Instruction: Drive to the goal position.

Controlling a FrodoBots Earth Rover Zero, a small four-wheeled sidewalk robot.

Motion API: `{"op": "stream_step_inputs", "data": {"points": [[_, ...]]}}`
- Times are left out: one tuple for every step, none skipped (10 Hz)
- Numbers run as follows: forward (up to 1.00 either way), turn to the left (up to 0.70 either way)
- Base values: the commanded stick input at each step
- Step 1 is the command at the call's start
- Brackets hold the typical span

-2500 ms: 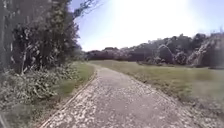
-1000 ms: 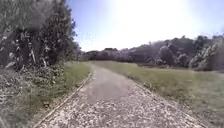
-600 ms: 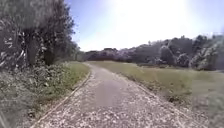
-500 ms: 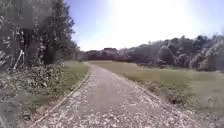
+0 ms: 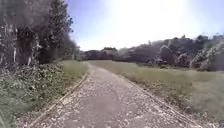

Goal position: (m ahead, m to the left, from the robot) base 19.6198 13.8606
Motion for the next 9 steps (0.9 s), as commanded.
{"op": "stream_step_inputs", "data": {"points": [[0.85, 0.0], [0.85, 0.0], [0.85, 0.12], [0.85, 0.27], [0.85, 0.27], [0.85, 0.17], [0.85, 0.0], [0.85, 0.0], [0.85, 0.0]]}}
